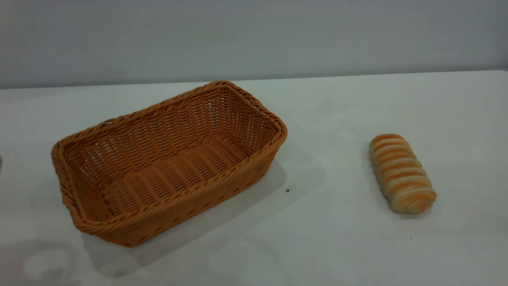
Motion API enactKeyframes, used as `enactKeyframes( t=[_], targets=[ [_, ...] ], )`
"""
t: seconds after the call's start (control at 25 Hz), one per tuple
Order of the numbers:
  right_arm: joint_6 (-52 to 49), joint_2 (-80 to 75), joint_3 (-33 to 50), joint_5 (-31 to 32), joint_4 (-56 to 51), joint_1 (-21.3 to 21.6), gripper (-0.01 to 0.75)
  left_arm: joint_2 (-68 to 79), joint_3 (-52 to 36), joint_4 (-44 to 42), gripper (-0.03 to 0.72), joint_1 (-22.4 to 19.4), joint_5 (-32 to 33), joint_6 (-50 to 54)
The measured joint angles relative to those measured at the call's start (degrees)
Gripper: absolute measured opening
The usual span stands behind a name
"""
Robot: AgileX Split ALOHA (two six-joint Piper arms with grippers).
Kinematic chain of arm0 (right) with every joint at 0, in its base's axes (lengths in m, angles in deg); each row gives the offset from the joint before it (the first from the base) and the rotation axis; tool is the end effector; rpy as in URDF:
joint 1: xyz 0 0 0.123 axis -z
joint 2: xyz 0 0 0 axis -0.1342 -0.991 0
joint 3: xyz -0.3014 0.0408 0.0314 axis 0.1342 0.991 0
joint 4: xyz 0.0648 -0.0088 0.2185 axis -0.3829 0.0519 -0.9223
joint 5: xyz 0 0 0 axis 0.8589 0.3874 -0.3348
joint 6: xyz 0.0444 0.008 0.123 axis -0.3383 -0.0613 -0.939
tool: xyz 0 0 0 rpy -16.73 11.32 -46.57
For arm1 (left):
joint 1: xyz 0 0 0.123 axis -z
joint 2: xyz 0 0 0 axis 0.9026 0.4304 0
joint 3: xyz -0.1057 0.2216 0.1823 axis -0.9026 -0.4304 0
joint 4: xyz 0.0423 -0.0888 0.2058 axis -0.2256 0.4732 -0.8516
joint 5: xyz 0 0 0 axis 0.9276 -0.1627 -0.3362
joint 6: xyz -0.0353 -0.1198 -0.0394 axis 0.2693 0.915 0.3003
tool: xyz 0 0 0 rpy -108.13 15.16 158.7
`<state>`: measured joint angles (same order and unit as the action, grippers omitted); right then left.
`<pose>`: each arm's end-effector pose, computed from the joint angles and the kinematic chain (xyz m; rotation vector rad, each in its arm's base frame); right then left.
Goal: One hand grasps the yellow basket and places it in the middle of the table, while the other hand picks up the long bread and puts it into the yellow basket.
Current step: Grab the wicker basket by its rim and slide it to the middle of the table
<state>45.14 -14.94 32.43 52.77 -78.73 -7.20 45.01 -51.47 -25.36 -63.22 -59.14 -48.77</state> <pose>0.0358 0.0297 0.2791 -0.3153 1.9589 0.1094 0.2103 -0.0183 0.1900 -0.3517 2.6358 -0.2476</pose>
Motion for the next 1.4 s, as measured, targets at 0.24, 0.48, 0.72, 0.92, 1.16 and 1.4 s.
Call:
enactKeyframes(
  t=[0.24, 0.48, 0.72, 0.92, 1.16, 1.4],
  targets=[
    [0.0, 0.0, 0.0, 0.0, 0.0, 0.0, 0.381, 9.3, 0.1, 4.3, 0.553, 0.0, -8.4, 0.0],
    [0.3, 0.0, 0.0, 0.0, 0.0, 0.0, 0.381, 17.9, 0.2, 8.0, 0.553, 0.0, -15.2, -1.1],
    [0.8, 0.0, 0.0, 0.0, 0.0, 0.0, 0.381, 23.0, 2.4, 8.3, 0.553, 0.3, -17.5, -1.8],
    [0.9, 0.0, 0.0, 0.4, 0.1, 0.0, 0.381, 23.0, 3.4, 8.3, 0.553, 2.9, -17.8, -2.2],
    [0.9, 0.0, 0.0, 0.5, 0.1, 0.0, 0.381, 23.2, 3.4, 8.3, 0.553, 3.6, -18.6, -2.1],
    [0.9, 0.0, 0.0, 0.5, 0.1, 0.0, 0.381, 27.4, 4.7, 8.4, 0.553, 3.6, -20.9, -2.0]
  ],
)
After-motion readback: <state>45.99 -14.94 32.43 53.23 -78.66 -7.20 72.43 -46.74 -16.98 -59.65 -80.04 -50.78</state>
